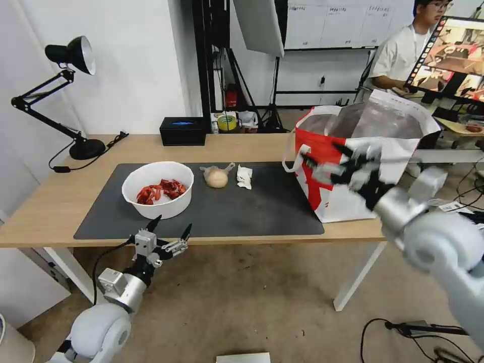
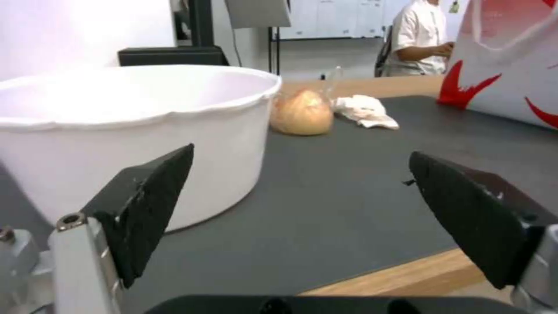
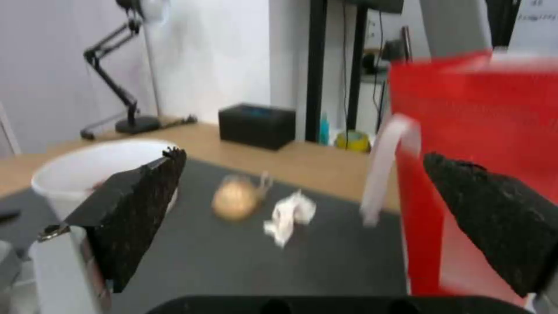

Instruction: Pick up the trash from the table and place it into the takeout bag.

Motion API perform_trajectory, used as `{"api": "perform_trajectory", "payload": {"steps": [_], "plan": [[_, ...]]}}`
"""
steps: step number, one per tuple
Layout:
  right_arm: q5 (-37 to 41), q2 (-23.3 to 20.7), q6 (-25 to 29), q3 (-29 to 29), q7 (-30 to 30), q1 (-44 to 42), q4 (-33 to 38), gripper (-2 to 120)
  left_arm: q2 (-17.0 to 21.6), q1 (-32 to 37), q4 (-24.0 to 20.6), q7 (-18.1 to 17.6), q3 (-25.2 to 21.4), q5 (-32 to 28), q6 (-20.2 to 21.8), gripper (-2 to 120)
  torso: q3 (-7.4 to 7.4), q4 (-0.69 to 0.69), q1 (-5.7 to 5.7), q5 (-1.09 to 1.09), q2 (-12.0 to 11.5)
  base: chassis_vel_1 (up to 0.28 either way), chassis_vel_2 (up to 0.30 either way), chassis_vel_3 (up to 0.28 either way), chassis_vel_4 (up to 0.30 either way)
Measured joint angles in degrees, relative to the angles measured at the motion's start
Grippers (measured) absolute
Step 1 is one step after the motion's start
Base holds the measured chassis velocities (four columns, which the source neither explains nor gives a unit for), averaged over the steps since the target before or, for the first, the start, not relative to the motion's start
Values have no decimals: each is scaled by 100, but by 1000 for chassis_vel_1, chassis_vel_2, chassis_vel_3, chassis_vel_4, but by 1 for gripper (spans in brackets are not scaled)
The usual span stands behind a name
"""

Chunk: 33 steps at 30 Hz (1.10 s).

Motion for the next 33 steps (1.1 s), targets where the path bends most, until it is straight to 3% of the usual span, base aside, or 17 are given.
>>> {"api": "perform_trajectory", "payload": {"steps": [3,6,15,20,33], "plan": [[-292,111,249,-67,-4,-278,-25,100,-32,55,6,12,-47,18,-22,100,0,1,0,-1,0,0,0,0,0],[-824,398,899,-234,18,-768,-252,100,-74,173,46,54,-142,44,-47,100,0,1,0,-1,0,0,0,0,0],[-1201,858,1694,-455,293,-1534,-580,100,-86,389,129,148,-347,58,-79,100,0,1,0,-1,0,0,0,0,0],[-1434,1078,1920,-502,316,-1901,-746,100,-94,427,177,164,-389,58,-81,100,0,1,0,0,-1,0,0,0,0],[-1509,1155,1949,-626,322,-1999,-778,100,-173,503,313,325,-473,54,-90,100,0,1,1,-1,-1,0,0,0,0]]}}
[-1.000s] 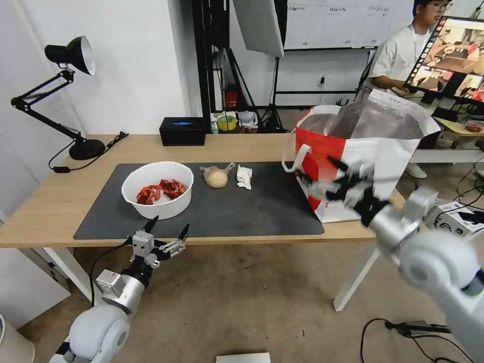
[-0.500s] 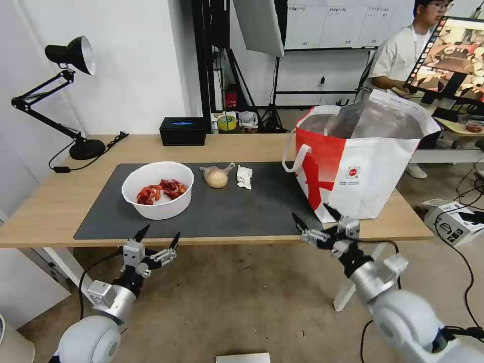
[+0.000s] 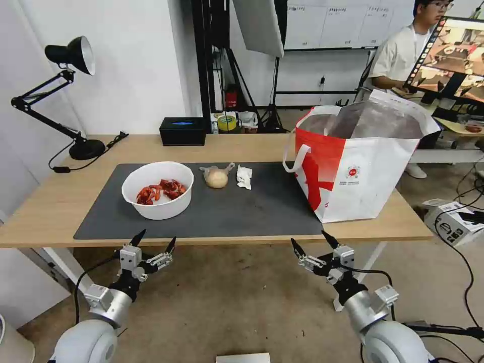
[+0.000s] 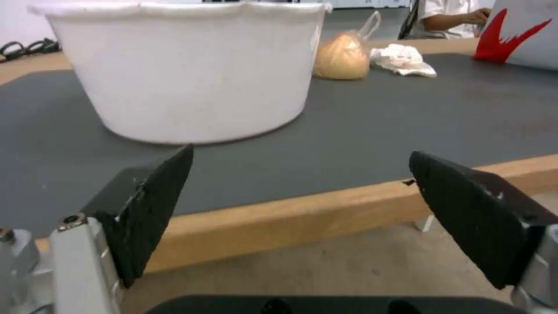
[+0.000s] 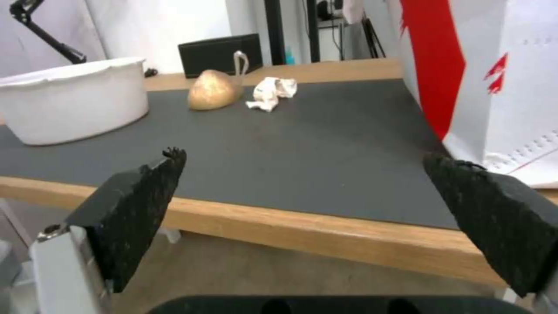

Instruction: Pick up the trash from the table and place it into the takeout bag.

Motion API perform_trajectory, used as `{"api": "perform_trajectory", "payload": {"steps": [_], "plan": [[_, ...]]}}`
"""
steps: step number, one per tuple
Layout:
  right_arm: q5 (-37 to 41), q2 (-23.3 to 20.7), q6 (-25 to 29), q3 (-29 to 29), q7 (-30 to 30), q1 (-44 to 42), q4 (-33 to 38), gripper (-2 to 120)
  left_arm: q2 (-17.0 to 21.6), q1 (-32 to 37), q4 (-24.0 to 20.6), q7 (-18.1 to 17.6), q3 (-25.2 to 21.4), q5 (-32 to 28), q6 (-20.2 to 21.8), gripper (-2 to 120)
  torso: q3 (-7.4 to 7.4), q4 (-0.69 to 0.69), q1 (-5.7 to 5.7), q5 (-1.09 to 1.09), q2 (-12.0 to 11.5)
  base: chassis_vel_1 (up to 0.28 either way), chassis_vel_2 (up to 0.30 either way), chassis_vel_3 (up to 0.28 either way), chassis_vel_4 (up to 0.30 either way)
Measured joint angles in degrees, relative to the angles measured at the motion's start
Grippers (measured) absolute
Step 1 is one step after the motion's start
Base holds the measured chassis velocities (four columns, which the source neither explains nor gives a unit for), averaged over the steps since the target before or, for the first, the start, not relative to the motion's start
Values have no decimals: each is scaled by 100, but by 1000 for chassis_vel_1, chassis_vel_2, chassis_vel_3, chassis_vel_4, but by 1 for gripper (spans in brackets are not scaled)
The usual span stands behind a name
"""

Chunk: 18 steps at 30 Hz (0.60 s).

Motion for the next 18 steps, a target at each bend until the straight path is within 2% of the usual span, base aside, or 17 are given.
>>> {"api": "perform_trajectory", "payload": {"steps": [18], "plan": [[-96,48,-169,-387,82,411,-117,100,-21,-76,115,9,38,0,-38,100,0,0,1,0,0,0,0,0,0]]}}
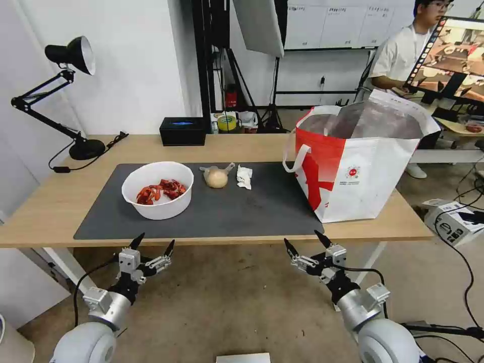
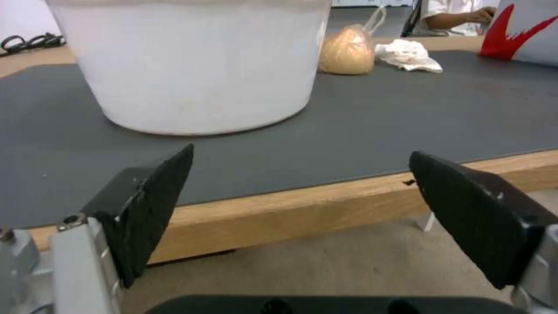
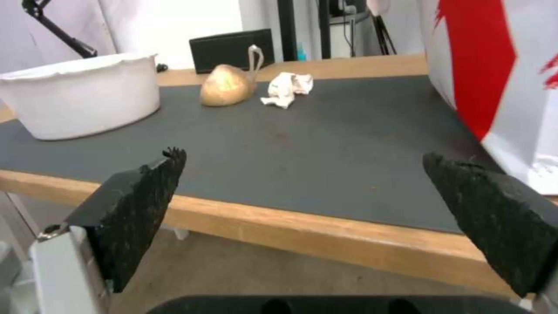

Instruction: Pick up the trash from the table and place it into the takeout bag.

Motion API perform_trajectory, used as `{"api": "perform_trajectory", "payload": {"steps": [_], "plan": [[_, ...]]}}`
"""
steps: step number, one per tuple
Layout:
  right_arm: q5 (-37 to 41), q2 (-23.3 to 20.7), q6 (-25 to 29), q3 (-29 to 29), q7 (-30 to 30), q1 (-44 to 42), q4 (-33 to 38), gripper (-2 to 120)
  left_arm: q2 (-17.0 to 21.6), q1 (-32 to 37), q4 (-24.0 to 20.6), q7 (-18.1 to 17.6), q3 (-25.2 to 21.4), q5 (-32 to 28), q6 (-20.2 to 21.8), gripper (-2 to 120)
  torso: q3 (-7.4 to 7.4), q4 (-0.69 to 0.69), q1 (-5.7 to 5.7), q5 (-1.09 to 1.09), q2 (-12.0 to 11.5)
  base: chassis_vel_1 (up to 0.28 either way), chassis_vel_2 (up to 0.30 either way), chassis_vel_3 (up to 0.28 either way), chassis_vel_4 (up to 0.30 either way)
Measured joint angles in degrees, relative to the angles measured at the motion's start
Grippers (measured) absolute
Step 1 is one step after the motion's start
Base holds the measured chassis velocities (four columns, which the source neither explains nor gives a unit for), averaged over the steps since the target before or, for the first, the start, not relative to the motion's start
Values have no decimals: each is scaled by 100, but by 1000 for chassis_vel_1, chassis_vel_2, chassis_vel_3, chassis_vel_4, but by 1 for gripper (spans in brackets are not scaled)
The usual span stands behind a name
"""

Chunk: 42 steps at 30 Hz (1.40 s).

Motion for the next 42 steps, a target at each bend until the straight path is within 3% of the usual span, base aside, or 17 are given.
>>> {"api": "perform_trajectory", "payload": {"steps": [5,16,26,34,42], "plan": [[-8,-60,-281,-355,142,487,-50,100,33,-48,7,-2,23,-3,-1,100,0,0,0,0,0,0,0,0,0],[474,11,-874,-1556,572,2558,-576,100,-77,-32,-58,-15,44,0,-1,100,1,1,0,0,0,0,0,0,0],[1679,630,-1647,-2574,1118,4557,-1729,100,-163,76,-169,-37,-9,-43,28,100,0,1,0,-1,0,0,0,0,0],[1639,1207,-1880,-2993,1139,5734,-3064,100,-174,82,-240,-51,-30,-45,56,100,1,0,1,-1,0,0,0,0,0],[1492,1714,-2263,-3151,1250,6278,-4038,100,-185,173,-286,-54,-150,-42,58,100,0,0,1,0,0,0,0,0,0]]}}
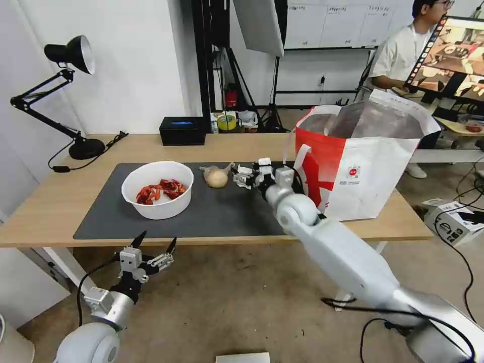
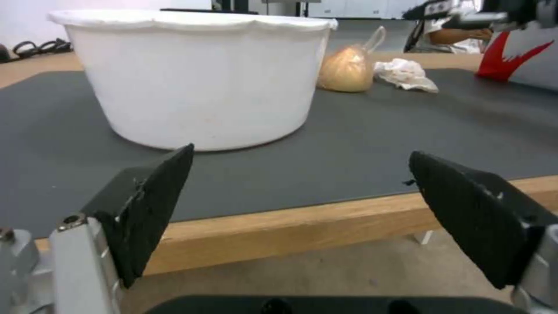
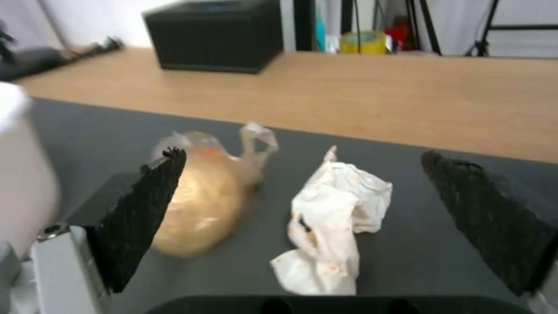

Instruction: Pick up the trash from the table and place it into the takeout bag.

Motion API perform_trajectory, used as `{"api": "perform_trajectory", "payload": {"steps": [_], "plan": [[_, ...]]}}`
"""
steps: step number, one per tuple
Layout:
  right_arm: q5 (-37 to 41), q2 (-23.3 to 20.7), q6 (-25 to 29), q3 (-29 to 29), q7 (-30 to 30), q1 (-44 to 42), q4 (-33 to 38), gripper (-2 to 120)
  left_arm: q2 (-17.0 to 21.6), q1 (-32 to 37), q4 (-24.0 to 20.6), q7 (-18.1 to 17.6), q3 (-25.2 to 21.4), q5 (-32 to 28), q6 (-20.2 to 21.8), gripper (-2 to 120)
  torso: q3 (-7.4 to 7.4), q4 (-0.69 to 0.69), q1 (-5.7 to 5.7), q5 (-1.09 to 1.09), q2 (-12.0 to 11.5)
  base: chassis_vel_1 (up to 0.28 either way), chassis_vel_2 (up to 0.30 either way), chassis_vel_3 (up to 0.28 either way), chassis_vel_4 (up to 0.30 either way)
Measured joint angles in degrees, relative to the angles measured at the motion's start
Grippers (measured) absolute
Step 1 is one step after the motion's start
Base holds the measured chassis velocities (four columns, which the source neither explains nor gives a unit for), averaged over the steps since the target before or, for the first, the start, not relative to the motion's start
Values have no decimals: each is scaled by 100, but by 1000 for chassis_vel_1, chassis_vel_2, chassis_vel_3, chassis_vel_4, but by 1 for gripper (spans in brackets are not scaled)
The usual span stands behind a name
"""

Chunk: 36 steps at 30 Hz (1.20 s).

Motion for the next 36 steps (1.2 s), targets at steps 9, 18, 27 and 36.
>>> {"api": "perform_trajectory", "payload": {"steps": [9,18,27,36], "plan": [[-305,405,-580,-126,125,360,-771,100,-88,80,-8,5,-11,45,-12,100,0,1,-1,0,0,0,0,0,0],[-510,490,-656,-154,-156,479,-1156,100,-83,41,14,-17,45,22,-15,100,0,0,-1,0,0,0,0,0,0],[-569,681,-661,-93,-492,552,-1494,99,-57,17,20,-29,49,0,-11,100,-1,0,-1,0,1,0,0,0,0],[-655,811,-723,-17,-534,571,-1688,76,-55,57,2,-32,23,-3,-10,100,-1,0,-1,1,1,0,0,0,0]]}}
